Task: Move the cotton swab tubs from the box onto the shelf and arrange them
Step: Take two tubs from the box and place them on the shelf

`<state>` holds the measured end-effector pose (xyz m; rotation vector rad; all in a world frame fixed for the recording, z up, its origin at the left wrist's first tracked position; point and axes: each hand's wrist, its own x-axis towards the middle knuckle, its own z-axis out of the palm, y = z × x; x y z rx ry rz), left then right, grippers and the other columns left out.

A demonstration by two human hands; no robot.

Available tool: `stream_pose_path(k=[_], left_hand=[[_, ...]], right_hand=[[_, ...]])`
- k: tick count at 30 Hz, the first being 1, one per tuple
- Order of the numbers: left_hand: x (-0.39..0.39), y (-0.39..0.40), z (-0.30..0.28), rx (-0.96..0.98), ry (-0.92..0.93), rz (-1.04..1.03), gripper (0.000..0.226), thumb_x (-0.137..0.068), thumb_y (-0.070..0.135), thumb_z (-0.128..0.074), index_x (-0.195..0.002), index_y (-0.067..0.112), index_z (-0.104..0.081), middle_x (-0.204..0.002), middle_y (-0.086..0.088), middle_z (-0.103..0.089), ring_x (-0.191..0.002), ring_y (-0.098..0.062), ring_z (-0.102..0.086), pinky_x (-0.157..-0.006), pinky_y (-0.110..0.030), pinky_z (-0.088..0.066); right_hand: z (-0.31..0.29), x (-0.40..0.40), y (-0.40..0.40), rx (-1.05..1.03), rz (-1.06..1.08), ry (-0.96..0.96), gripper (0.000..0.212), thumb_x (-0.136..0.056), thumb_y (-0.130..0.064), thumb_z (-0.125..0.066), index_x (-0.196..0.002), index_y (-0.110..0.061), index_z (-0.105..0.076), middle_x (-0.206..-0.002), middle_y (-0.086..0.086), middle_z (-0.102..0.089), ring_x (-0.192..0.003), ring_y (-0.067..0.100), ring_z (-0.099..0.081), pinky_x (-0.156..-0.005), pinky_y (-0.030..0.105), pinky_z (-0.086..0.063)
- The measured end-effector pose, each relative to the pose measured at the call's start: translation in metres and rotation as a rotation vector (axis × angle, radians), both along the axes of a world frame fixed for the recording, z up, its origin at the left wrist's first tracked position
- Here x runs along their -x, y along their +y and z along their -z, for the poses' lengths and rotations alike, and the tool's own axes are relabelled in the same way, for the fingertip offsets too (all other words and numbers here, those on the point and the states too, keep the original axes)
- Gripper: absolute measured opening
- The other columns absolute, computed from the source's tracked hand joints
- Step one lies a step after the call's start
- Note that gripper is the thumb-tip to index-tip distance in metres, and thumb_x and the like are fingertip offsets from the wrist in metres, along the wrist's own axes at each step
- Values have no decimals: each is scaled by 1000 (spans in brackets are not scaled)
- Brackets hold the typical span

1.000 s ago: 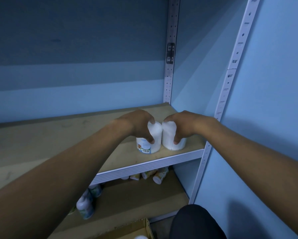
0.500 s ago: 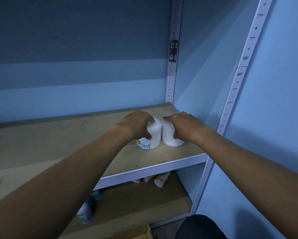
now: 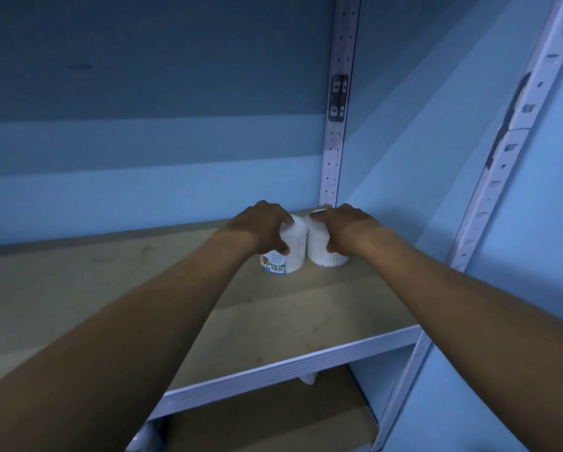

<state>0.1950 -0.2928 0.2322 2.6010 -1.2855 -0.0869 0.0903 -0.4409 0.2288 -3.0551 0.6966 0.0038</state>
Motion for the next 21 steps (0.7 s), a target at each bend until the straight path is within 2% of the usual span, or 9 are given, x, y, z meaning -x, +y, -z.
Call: stream_pose_path(k=[9, 16, 21], left_hand=[[-52, -45, 10, 17, -39, -1, 71, -77, 31, -83, -141, 24, -53, -144, -3, -49, -127, -24, -52, -101, -35, -44], [-80, -69, 9, 19, -55, 14, 68, -78, 31, -83, -139, 22, -55, -141, -2, -54, -128, -23, -50, -105, -37, -44], [-94, -82, 13, 24, -81, 14, 68, -78, 33, -82, -140, 24, -54, -141, -3, -51, -129, -24, -48, -104, -36, -42]], right_hand=[[13, -47, -44, -22, -18, -90, 59, -89, -6, -60, -143, -26, -46, -135, 12, -53, -116, 33, -58, -88, 36, -50], [17, -77, -73, -56, -9, -161, 66, -85, -4, -68, -143, -27, -45, -134, 13, -53, -114, 33, -59, -78, 31, -43], [22, -95, -89, -43, -8, -168, 69, -86, -3, -67, -145, -28, -43, -138, 14, -52, -118, 34, -57, -81, 31, -43]])
